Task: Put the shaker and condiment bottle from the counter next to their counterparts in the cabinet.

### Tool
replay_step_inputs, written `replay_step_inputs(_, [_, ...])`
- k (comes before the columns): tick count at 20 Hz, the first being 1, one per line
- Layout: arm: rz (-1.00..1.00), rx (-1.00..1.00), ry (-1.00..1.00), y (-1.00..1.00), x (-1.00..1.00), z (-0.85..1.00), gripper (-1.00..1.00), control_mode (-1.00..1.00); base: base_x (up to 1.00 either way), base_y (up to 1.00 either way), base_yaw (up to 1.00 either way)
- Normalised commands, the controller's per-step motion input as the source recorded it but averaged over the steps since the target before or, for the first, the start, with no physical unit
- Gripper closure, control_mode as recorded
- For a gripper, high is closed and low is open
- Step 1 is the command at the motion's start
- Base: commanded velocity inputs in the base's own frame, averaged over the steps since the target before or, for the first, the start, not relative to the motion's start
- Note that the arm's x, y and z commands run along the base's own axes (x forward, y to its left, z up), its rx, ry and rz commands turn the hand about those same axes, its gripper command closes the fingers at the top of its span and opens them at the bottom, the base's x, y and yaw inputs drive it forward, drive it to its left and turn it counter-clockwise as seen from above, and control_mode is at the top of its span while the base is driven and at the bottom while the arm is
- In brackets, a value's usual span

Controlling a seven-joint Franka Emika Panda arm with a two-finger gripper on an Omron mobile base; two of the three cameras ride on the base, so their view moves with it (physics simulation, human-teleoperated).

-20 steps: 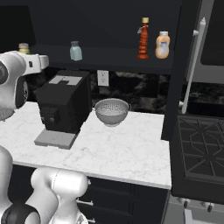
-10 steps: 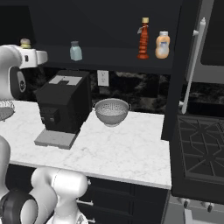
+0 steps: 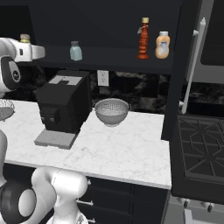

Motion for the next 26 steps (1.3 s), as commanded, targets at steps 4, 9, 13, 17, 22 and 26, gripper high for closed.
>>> replay_step_inputs(4, [0.00,0.00,0.00,0.00,0.31,0.00,1.00,-1.00,0.00,0.00,0.00])
replay_step_inputs(9, [0.00,0.00,0.00,0.00,0.37,0.00,1.00,-1.00,0.00,0.00,0.00])
replay_step_inputs(13, [0.00,0.00,-0.03,0.00,0.36,-0.07,1.00,-1.00,0.00,0.00,0.00])
replay_step_inputs(17, [0.00,0.00,-0.06,0.00,0.26,-0.05,1.00,-1.00,0.00,0.00,0.00])
replay_step_inputs(22, [0.00,0.00,-0.07,0.00,0.22,-0.05,1.00,-1.00,0.00,0.00,0.00])
replay_step_inputs(26, [-0.01,0.00,-0.03,0.01,0.32,-0.21,1.00,-1.00,0.00,0.00,0.00])
